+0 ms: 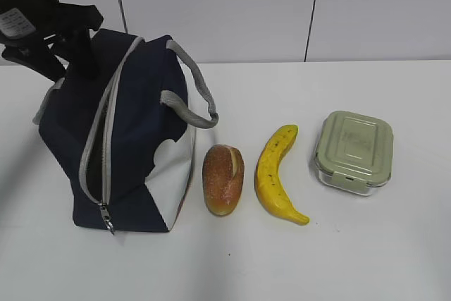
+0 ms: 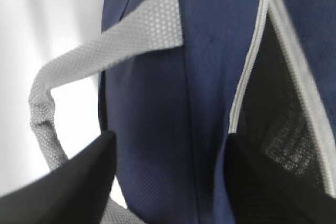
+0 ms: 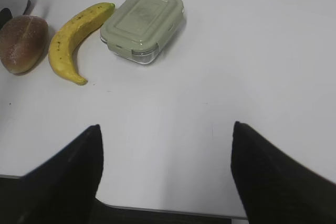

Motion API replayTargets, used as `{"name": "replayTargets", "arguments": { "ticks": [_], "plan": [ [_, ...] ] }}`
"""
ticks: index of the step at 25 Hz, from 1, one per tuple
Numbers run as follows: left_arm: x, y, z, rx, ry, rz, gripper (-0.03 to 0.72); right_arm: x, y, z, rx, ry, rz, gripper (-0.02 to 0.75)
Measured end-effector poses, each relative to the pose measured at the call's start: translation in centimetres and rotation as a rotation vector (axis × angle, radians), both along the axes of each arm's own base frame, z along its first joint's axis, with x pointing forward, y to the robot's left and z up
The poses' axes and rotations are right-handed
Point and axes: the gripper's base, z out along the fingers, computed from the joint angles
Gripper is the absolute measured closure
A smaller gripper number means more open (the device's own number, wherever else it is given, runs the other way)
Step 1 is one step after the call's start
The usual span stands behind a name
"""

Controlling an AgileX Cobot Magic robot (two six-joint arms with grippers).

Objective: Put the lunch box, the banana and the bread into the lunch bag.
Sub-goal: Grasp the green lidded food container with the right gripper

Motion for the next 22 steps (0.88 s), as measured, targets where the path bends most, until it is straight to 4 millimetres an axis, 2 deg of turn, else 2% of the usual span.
{"name": "replayTargets", "arguments": {
  "ticks": [2, 4, 5, 7, 22],
  "plan": [
    [0.05, -0.07, 0.03, -0.009, -0.005, 0.002, 0.364, 0.00, 0.00, 0.00, 0.000, 0.000, 0.000, 0.175],
    [0.08, -0.15, 0.06, -0.019, -0.008, 0.004, 0.537, 0.00, 0.00, 0.00, 0.000, 0.000, 0.000, 0.175],
    [0.08, -0.17, 0.07, -0.022, -0.008, 0.004, 0.600, 0.00, 0.00, 0.00, 0.000, 0.000, 0.000, 0.175],
    [0.07, -0.24, 0.09, -0.031, -0.007, 0.005, 0.673, 0.00, 0.00, 0.00, 0.000, 0.000, 0.000, 0.175],
    [-0.04, -0.79, 0.20, -0.097, 0.011, 0.011, 0.691, 0.00, 0.00, 0.00, 0.000, 0.000, 0.000, 0.175]
  ]
}}
